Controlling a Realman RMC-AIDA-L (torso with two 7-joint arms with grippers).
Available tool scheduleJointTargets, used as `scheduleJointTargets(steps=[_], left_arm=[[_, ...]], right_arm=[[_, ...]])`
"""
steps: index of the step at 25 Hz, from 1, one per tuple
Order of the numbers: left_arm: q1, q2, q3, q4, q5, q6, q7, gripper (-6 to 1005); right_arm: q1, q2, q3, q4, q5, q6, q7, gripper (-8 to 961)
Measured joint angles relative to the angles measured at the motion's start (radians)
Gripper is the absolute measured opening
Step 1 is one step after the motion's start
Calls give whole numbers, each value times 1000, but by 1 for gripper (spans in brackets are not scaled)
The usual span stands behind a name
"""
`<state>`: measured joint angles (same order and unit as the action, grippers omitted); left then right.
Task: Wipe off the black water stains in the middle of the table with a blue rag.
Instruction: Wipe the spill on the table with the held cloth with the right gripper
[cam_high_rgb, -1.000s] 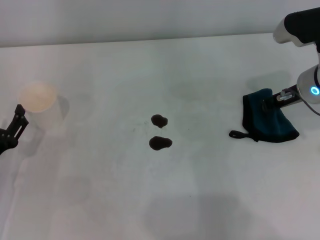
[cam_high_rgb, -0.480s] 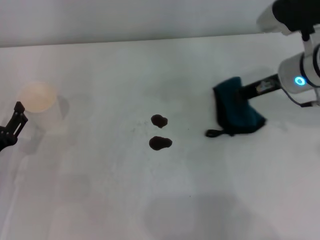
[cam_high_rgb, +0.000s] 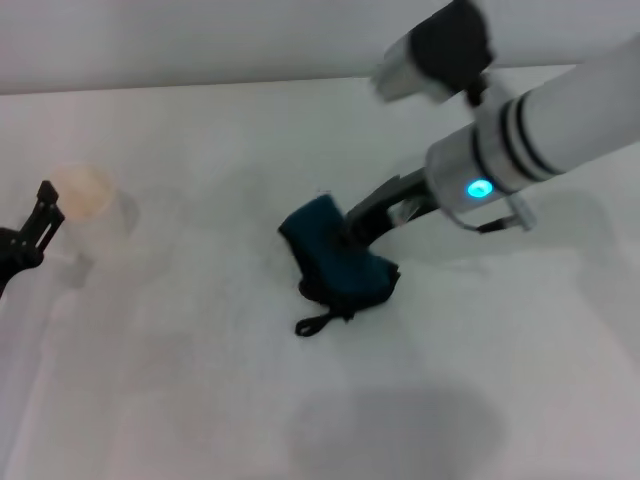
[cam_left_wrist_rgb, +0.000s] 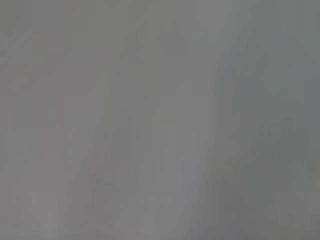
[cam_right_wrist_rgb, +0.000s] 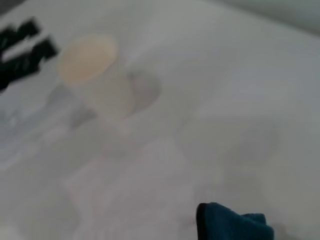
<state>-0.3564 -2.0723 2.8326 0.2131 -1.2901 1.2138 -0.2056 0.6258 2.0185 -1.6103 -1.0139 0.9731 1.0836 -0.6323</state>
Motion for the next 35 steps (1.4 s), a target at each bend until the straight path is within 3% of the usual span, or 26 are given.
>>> scheduleJointTargets(steps=[7, 18, 25, 35], left_arm=[[-16, -2, 1, 1, 0, -2, -5, 884], [-19, -3, 0, 0, -4, -2, -18, 884], [-22, -3, 1, 2, -5, -2, -18, 883], [-22, -3, -1, 3, -9, 3, -18, 883]], right_arm=[[15, 6, -244, 19, 6, -222, -11, 92], [4, 6, -363, 76, 4, -423, -17, 92], [10, 4, -358, 148, 4, -529, -9, 91], [5, -3, -195, 238, -32, -553, -16, 91]])
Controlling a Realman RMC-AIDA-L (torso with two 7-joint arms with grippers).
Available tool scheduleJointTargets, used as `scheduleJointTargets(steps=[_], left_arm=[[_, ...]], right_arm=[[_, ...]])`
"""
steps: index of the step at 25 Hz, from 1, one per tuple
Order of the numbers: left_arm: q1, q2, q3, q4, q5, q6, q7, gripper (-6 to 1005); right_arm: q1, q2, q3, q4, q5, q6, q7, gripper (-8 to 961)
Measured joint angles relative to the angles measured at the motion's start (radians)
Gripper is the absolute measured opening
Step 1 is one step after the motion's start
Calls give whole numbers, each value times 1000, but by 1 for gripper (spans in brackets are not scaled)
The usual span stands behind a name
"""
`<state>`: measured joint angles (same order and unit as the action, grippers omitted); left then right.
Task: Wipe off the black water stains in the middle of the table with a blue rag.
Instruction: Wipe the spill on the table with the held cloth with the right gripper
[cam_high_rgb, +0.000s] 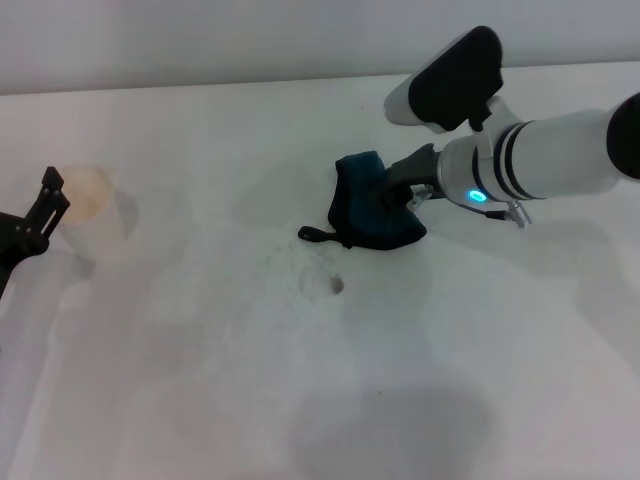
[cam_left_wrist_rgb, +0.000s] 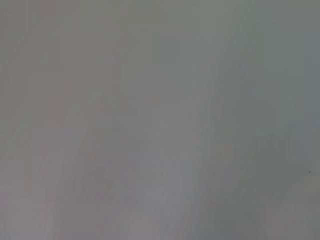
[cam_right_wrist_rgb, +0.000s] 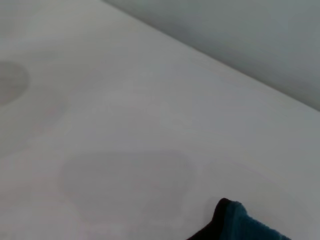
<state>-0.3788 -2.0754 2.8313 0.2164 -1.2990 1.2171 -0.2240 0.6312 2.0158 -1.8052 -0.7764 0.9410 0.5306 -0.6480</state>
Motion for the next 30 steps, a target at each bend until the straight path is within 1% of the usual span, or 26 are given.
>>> scheduleJointTargets(steps=[2, 5, 8, 9, 12, 13, 18, 21, 24, 26, 30], left_arm=[[-2, 0, -1, 1, 0, 0, 0, 883], [-12, 0, -1, -1, -1, -2, 0, 884], [-17, 0, -2, 0, -2, -4, 0, 884], [-18, 0, -6, 0, -2, -4, 0, 884], [-19, 0, -15, -1, -4, -4, 0, 884], [-19, 0, -15, -1, -4, -5, 0, 883], [-21, 0, -15, -2, -4, -5, 0, 883], [-21, 0, -15, -2, -4, -5, 0, 883], [-22, 0, -15, -2, -4, -5, 0, 884], [-23, 0, -15, -1, -3, -5, 0, 884], [-23, 0, -19, 1, -3, -5, 0, 884]], right_arm=[[-1, 0, 6, -6, -2, 10, -2, 91], [6, 6, -28, -33, 5, 49, -11, 91], [27, 11, -107, -71, 27, 95, -18, 91], [36, 11, -145, -87, 40, 109, -18, 91], [45, 10, -212, -132, 60, 147, -28, 91], [45, 11, -231, -159, 62, 183, -49, 91], [40, 11, -251, -192, 65, 235, -71, 91], [39, 11, -252, -190, 65, 229, -76, 91], [44, 6, -240, -162, 59, 180, -76, 91], [48, 4, -202, -131, 47, 149, -77, 91], [48, 2, -81, -79, -23, 135, -76, 91]])
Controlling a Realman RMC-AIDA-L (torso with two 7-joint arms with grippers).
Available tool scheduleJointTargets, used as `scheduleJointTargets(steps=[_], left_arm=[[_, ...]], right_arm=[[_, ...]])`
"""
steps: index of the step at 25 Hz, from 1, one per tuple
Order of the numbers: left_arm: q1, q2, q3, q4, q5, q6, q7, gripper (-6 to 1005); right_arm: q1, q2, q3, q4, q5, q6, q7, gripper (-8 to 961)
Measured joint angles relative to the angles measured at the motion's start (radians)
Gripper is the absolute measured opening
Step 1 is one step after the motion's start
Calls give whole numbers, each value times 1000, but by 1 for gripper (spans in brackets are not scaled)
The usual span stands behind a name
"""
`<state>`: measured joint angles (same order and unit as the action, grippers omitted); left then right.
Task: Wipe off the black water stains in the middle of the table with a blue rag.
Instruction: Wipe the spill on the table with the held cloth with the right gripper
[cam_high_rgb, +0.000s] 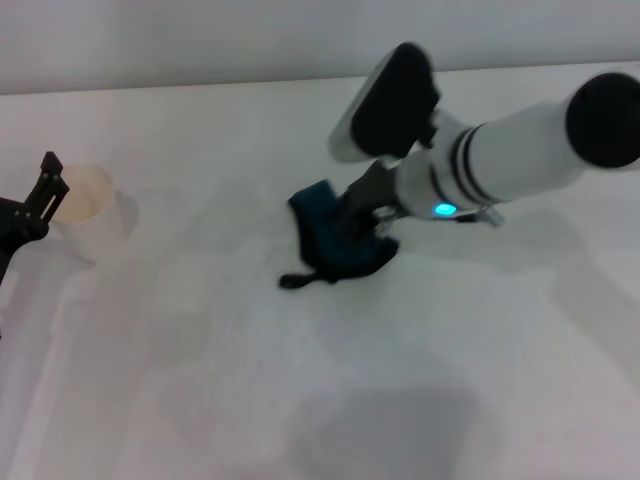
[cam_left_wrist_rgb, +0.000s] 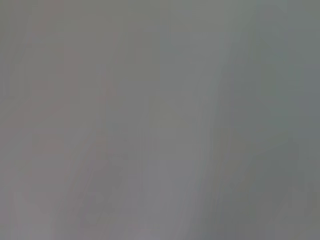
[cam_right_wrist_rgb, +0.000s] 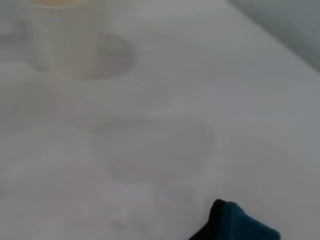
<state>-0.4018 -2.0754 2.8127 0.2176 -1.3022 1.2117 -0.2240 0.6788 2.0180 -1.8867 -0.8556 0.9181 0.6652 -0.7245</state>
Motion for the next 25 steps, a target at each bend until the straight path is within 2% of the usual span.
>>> scheduleJointTargets(steps=[1, 2, 8, 11, 15, 19, 25], left_arm=[[0, 0, -6, 0, 0, 0, 0, 884], [0, 0, -7, 0, 0, 0, 0, 884], [-3, 0, -7, 3, 1, 0, 0, 883], [-3, 1, -7, 4, 0, 0, 0, 883], [-12, -1, -8, 2, 0, 0, 0, 884], [-16, -1, -16, 4, 0, 0, 0, 884], [-17, -2, -19, 6, 0, 0, -4, 883]], right_arm=[[-6, -1, 55, 11, -42, 4, 3, 91], [-6, -1, 55, 11, -42, 4, 3, 91], [-27, -5, 223, 49, -127, 32, 0, 92], [-28, 0, 238, 48, -118, 57, 0, 92], [-15, 6, 133, 43, -11, 74, -5, 92], [36, 8, -67, 37, 143, 71, -7, 92], [57, 9, -153, 39, 272, 76, -58, 91]])
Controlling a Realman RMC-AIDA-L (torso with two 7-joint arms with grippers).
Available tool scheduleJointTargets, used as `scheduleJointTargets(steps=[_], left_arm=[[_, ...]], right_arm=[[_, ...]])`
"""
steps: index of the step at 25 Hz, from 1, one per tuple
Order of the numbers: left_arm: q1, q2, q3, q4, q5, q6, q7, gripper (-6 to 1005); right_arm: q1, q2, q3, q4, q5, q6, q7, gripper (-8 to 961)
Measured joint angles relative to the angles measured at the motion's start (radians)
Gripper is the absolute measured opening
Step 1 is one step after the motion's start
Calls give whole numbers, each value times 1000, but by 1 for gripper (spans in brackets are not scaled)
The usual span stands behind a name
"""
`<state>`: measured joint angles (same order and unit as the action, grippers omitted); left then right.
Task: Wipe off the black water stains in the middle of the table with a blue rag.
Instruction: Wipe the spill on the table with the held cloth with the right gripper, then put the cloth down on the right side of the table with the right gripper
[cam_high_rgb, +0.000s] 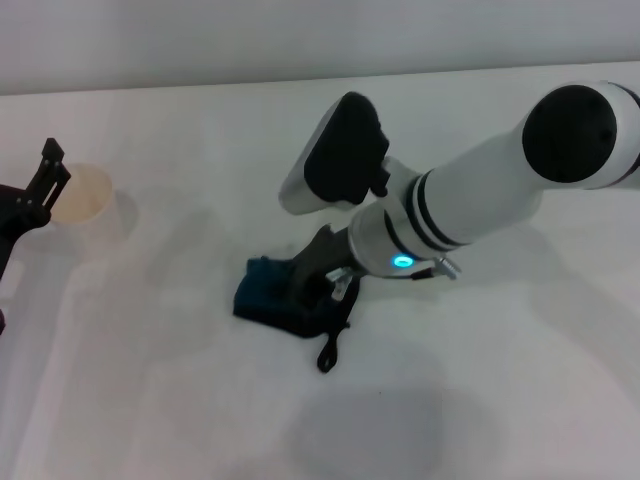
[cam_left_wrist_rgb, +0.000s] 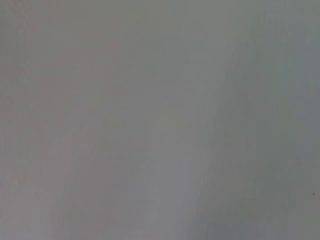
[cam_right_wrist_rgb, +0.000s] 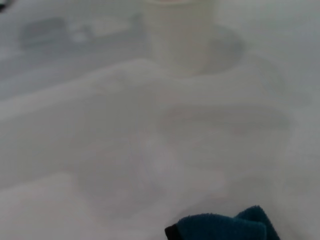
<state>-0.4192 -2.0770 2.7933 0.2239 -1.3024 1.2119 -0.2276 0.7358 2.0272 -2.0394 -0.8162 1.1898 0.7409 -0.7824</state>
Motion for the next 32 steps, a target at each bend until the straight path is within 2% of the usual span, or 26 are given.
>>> scheduleJointTargets(steps=[3, 9, 12, 15, 17, 18, 19, 22, 27, 32], left_arm=[[1, 0, 0, 0, 0, 0, -22, 883], [3, 0, 0, -4, 0, 3, -42, 884], [4, 0, 0, -2, 0, 9, -42, 884], [5, 1, 0, -2, 0, 10, -42, 884], [5, 1, 0, -2, 0, 10, -43, 884], [5, 1, 0, -3, 0, 10, -43, 884], [4, 1, 0, -3, 0, 10, -43, 883], [4, 1, 0, -6, 0, 11, -45, 883], [0, 4, 0, -8, 0, 12, -63, 883], [-11, 5, 0, -12, 0, 12, -67, 884]], right_arm=[[-8, -1, 17, 15, 91, -3, -59, 86], [-16, -13, 111, 95, 92, -62, -94, 99], [-33, -27, 264, 153, 84, -29, -131, 105], [-107, -39, 453, 129, 48, 48, -178, 112], [-161, -42, 560, 89, 4, 89, -188, 116], [-209, -42, 653, 53, -44, 127, -186, 118], [-209, -42, 653, 53, -44, 127, -186, 120], [-266, -41, 811, 27, -86, 213, -183, 126], [-294, -40, 852, 27, -86, 241, -195, 137], [-300, -17, 851, 26, -79, 246, -280, 148]])
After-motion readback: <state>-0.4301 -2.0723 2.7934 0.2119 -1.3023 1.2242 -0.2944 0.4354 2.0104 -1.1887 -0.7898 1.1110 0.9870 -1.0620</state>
